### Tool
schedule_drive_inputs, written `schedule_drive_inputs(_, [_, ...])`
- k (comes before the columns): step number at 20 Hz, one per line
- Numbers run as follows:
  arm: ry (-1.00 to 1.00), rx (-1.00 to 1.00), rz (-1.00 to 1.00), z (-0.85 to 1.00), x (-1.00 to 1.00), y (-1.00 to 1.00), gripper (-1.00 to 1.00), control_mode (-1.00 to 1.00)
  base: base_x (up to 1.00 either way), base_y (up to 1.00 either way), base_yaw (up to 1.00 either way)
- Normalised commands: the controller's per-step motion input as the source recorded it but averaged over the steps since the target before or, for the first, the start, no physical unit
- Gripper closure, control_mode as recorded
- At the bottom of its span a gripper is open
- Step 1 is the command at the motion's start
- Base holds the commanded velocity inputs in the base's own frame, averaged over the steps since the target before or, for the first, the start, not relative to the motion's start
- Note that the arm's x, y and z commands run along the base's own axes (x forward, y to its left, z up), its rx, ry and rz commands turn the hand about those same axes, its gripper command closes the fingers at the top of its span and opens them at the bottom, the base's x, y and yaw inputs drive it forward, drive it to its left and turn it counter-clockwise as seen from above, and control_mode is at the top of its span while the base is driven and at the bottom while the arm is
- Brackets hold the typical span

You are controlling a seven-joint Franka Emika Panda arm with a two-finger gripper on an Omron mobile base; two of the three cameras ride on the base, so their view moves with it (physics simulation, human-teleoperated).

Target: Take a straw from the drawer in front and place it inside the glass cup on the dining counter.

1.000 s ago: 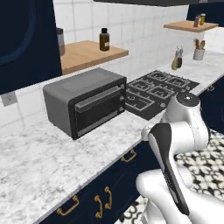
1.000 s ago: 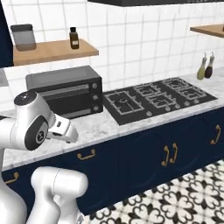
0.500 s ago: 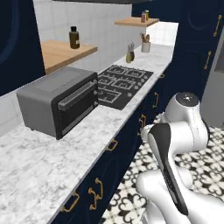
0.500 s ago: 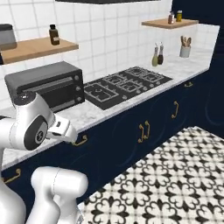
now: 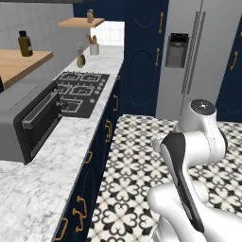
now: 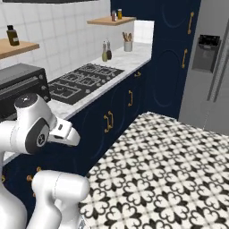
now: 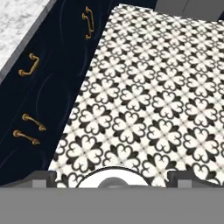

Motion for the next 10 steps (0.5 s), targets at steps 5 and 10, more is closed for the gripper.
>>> schedule_drive_inputs(5, [0.00, 0.00, -0.28, 0.00, 0.08, 0.01, -1.00, -1.00, -0.10, 0.00, -0.10])
schedule_drive_inputs(10, [0.26, 0.00, 0.02, 0.00, 0.99, 0.00, -1.00, -1.00, 0.00, 0.00, 0.00])
